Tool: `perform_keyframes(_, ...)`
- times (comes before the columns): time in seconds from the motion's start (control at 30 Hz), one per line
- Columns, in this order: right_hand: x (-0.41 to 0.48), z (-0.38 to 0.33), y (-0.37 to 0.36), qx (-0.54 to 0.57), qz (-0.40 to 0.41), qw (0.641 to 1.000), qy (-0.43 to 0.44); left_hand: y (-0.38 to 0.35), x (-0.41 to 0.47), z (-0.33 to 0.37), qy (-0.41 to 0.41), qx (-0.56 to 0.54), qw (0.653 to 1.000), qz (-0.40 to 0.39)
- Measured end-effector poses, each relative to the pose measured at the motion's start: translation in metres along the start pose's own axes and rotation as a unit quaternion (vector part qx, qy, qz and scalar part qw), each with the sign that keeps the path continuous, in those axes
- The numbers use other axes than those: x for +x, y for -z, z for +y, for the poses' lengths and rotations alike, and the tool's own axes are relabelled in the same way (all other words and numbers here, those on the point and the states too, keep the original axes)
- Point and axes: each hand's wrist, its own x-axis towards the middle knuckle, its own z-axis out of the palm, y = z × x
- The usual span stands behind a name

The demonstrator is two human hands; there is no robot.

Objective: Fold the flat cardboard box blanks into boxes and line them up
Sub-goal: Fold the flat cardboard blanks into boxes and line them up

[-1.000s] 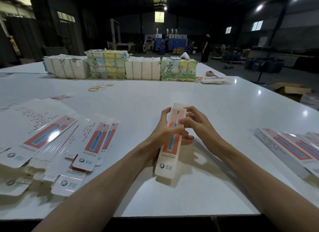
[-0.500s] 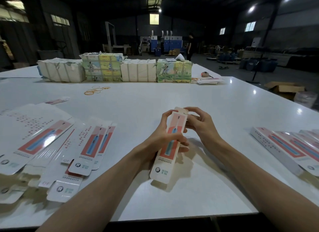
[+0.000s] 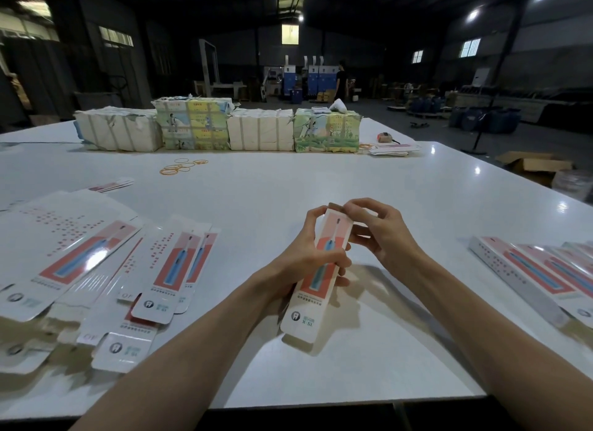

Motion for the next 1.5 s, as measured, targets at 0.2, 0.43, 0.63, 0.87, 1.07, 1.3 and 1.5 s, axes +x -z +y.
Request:
perform_keyframes(0.2,0.003,0.000,0.004,0.047,0.019,0.998,-0.040,-0.001,0.001,-0.002,-0.012,0.028,1.000,0.005)
perform_keyframes(0.43,0.006,0.002,0.006,0.003,0.035,0.999,-0.033,-0.002,-0.002,0.001,-0.023,0.027,0.999,0.001)
perform_keyframes(0.63,0.005,0.000,0.011,-0.038,-0.008,0.999,0.005,-0.002,-0.002,0.001,-0.019,0.024,1.000,-0.005)
perform_keyframes(0.87,0.003,0.005,0.002,-0.035,-0.038,0.998,0.034,0.005,-0.002,0.001,-0.012,-0.055,0.998,0.010)
perform_keyframes(1.07,-0.004,0.008,-0.002,-0.090,-0.034,0.991,0.096,0.005,-0.001,-0.002,-0.016,-0.076,0.997,0.023)
perform_keyframes(1.3,-0.008,0.012,-0.003,-0.060,-0.038,0.993,0.099,0.005,-0.004,-0.002,-0.029,-0.078,0.997,0.008)
perform_keyframes(1.5,-0.011,0.021,-0.017,-0.178,-0.016,0.974,0.138,0.001,-0.001,0.000,-0.036,-0.135,0.987,0.078)
